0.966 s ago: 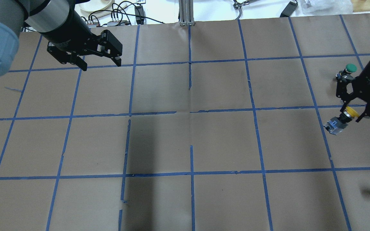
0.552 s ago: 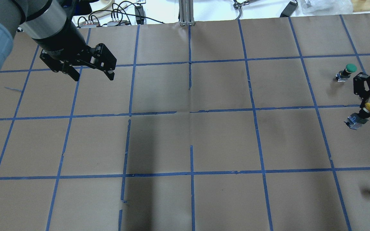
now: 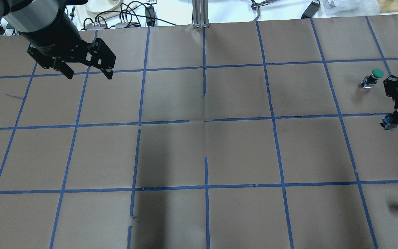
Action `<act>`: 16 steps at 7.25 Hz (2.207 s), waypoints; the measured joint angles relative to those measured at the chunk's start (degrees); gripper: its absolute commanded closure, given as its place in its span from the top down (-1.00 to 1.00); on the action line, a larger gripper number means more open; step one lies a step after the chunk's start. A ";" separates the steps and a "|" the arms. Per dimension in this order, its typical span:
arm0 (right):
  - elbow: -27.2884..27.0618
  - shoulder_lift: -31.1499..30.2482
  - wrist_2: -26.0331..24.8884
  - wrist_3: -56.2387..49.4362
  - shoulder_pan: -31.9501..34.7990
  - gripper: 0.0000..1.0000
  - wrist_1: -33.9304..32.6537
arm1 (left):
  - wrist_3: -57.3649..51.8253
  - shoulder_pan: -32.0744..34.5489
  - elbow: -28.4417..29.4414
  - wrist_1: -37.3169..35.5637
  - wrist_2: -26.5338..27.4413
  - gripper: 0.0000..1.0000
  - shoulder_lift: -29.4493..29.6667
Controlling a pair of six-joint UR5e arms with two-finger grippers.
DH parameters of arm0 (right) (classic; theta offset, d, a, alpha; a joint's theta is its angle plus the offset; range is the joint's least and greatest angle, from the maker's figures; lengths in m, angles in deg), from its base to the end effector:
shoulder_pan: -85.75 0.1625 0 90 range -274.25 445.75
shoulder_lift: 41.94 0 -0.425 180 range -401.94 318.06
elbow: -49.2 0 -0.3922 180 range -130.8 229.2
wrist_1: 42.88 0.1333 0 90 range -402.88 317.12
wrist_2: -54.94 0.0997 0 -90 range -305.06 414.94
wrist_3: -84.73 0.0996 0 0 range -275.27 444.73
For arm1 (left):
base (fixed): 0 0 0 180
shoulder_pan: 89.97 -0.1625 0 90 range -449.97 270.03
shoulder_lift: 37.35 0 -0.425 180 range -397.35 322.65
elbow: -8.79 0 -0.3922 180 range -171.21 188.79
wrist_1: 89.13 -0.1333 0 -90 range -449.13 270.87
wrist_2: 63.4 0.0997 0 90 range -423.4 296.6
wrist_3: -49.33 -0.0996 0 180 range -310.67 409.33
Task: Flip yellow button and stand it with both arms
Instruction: 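Lower the button upright onto the table with the right gripper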
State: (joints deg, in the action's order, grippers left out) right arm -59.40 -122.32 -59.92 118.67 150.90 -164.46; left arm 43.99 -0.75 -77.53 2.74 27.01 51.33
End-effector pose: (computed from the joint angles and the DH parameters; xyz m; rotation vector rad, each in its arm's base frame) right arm -0.1362 -0.5116 0.3117 -1.3459 -2.3533 0.1266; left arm -0.1260 -0.4877 0.5276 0.1242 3.1279 -0.0848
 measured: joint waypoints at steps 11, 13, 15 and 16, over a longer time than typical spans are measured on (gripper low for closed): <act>-10.58 9.50 -12.24 5.20 -0.11 -0.42 -27.58 | -1.07 -0.94 1.64 2.78 -0.99 0.99 2.77; -10.58 9.92 -12.04 5.46 -0.10 0.05 -27.65 | -1.07 -0.86 1.63 2.71 -1.02 0.99 2.67; -10.72 9.99 -11.97 5.39 -0.05 0.42 -27.58 | -1.11 -0.78 1.56 2.48 -0.98 0.99 2.52; -11.30 9.90 -11.96 5.36 -0.08 0.92 -27.55 | -1.09 -0.74 1.53 2.40 -1.00 0.99 2.49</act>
State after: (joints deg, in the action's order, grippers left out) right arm -70.70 -112.42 -71.89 124.03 150.82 -192.01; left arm 42.90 -1.49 -75.99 5.14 26.00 53.82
